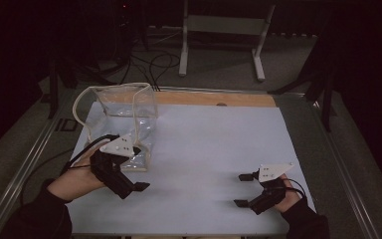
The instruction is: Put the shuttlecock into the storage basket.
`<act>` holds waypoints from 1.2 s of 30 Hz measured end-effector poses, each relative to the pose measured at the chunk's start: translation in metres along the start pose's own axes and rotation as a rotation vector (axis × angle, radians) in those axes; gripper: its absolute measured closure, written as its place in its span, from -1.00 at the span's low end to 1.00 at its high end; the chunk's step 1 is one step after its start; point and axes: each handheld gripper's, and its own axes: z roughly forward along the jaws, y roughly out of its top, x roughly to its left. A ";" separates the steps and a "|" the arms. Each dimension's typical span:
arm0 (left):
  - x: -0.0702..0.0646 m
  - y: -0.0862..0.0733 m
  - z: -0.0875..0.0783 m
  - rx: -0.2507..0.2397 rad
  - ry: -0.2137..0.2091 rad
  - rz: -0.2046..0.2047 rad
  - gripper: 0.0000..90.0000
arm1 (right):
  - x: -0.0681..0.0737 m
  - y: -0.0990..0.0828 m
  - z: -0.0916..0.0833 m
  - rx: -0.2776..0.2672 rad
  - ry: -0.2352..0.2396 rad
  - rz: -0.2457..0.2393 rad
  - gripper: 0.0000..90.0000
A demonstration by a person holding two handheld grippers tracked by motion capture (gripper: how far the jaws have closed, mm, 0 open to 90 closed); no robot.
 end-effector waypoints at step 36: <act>-0.031 -0.030 0.050 -0.064 -0.015 0.070 -0.99 | 0.001 -0.003 0.001 0.006 0.002 -0.003 -0.75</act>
